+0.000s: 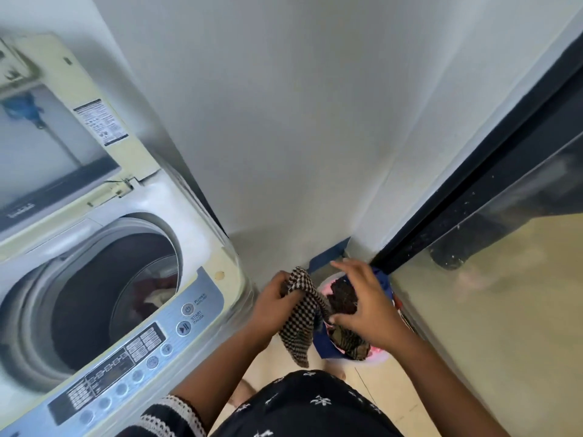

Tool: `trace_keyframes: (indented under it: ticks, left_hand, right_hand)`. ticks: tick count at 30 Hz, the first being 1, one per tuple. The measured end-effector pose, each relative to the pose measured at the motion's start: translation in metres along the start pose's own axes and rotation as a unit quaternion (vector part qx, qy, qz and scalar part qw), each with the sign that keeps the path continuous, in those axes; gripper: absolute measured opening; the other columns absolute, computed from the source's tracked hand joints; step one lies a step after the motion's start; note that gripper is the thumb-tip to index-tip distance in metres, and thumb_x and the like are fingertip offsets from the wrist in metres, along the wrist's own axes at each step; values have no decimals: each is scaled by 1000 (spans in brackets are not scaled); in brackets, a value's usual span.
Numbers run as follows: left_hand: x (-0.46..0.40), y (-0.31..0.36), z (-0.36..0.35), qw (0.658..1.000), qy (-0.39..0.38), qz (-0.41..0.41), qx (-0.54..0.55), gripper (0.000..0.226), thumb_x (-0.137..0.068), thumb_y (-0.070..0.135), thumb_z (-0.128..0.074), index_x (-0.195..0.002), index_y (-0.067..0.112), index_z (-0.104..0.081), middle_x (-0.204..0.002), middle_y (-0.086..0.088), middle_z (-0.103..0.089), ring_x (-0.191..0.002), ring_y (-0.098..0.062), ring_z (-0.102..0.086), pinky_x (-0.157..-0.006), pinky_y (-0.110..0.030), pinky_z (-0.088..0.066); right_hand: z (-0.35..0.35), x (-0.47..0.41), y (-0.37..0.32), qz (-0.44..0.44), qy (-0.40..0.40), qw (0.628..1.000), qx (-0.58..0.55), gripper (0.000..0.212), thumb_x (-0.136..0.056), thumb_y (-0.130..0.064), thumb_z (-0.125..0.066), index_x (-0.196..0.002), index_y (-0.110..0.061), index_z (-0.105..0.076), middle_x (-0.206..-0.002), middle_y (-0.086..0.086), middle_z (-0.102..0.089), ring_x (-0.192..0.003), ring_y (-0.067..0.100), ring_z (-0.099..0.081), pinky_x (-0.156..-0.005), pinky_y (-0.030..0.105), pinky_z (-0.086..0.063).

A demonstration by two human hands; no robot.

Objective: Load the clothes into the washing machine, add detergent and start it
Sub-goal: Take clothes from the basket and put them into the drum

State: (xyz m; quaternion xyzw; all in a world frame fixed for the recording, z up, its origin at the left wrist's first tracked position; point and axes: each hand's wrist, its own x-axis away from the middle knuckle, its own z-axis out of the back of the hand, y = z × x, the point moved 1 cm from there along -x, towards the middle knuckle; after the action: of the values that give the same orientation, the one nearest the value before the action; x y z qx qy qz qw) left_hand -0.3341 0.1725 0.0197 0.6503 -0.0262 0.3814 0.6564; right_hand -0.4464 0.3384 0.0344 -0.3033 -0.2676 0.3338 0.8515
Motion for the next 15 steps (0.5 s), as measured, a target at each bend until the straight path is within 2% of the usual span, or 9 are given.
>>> trace_keyframes:
  ticks: [2, 4, 6, 9, 10, 12, 14, 15]
  left_hand:
    - [6, 9, 7, 998, -31, 4, 58, 18, -92, 19, -61, -110, 21, -61, -106, -5, -70, -99, -20, -68, -87, -38, -56]
    - [12, 15, 15, 991, -63, -1, 122, 21, -92, 19, -62, -113, 16, -62, -109, -8, -70, -103, -20, -67, -87, -34, -55]
    - [21, 18, 23, 987, -68, -10, 143, 26, -91, 24, -65, -115, 16, -61, -112, -6, -69, -106, -19, -65, -81, -26, -53]
    - [34, 15, 35, 998, -7, -38, 56, 36, -90, 32, -67, -120, 24, -50, -119, 4, -60, -110, -13, -59, -77, -16, -50]
    - [39, 12, 41, 998, 35, -48, 14, 40, -90, 35, -67, -122, 28, -46, -122, 6, -55, -111, -11, -57, -80, -16, -48]
    - [50, 9, 54, 995, 89, -50, -10, 43, -89, 41, -66, -125, 32, -43, -123, 6, -53, -109, -12, -58, -86, -25, -50]
    - [63, 12, 68, 996, 78, -27, 43, 38, -89, 45, -64, -121, 33, -45, -118, 3, -60, -100, -13, -65, -83, -34, -58]
    - [69, 14, 75, 994, 58, -16, 88, 36, -90, 45, -63, -120, 34, -47, -116, 2, -63, -98, -13, -67, -82, -37, -60]
  right_hand:
    - [-14, -3, -12, 40, -43, 997, 40, 100, -64, -32, -86, -147, -42, -31, -155, -15, -22, -134, 5, -28, -111, 29, -29]
    - [-23, -7, -21, 53, -47, 997, 39, 78, -70, -30, -75, -140, -36, -40, -145, -7, -43, -129, 12, -43, -109, 38, -39]
    - [-26, -10, -31, 41, -25, 999, 26, 46, -77, -22, -64, -120, -33, -50, -116, -4, -63, -107, 17, -59, -88, 41, -51]
    - [-28, -18, -41, 3, 17, 1000, 16, 26, -85, -19, -62, -106, -30, -51, -92, -6, -66, -88, 19, -65, -65, 33, -49]
    - [-28, -21, -46, -15, 37, 999, -12, 26, -87, -19, -63, -109, -28, -53, -91, -7, -65, -87, 17, -64, -64, 31, -47]
    - [-29, -28, -63, -54, 72, 991, -103, 30, -89, -21, -68, -117, -23, -57, -98, -7, -67, -92, 14, -64, -71, 29, -49]
    - [-29, -32, -87, -88, 83, 960, -251, 28, -89, -25, -71, -115, -22, -61, -104, -4, -71, -98, 18, -68, -81, 33, -55]
    - [-32, -35, -99, -102, 61, 935, -333, 29, -88, -28, -72, -114, -20, -63, -105, 0, -73, -101, 22, -69, -84, 37, -57]
